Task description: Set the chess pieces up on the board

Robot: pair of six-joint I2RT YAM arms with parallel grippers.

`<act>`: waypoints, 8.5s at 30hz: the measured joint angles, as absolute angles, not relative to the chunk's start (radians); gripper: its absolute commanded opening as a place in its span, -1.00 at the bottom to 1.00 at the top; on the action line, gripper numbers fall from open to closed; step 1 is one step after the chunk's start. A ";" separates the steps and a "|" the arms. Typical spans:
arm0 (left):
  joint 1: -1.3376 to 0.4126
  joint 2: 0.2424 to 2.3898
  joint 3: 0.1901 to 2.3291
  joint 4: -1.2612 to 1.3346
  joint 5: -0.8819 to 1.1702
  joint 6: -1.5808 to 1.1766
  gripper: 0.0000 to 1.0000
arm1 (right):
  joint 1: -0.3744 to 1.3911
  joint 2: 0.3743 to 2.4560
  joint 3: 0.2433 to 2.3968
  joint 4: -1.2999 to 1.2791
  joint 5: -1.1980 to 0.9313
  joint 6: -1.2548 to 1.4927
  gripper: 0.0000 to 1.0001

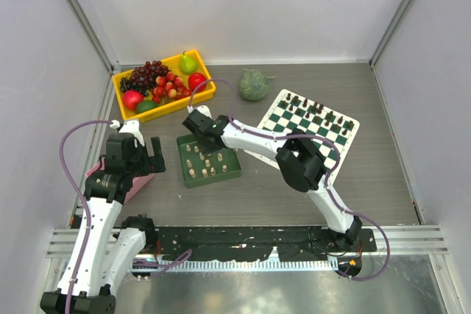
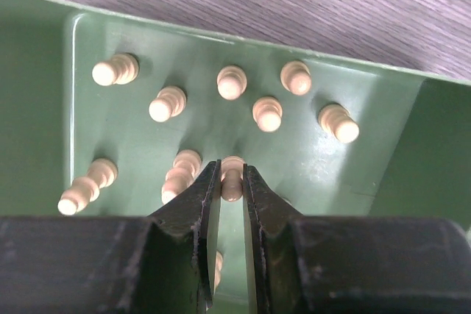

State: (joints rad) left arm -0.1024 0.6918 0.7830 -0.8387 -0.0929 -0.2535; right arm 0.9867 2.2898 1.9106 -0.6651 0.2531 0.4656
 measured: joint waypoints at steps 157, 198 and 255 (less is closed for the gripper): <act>-0.102 0.703 0.783 -0.839 -0.094 -0.253 0.99 | 0.875 2.226 1.825 -0.599 0.231 0.369 -0.31; -0.102 0.703 0.783 -0.839 -0.097 -0.253 0.99 | 0.875 2.161 1.789 -0.588 0.208 0.365 0.29; -0.102 0.703 0.783 -0.839 -0.105 -0.250 0.99 | 0.855 2.227 1.839 -0.611 0.183 0.368 -0.22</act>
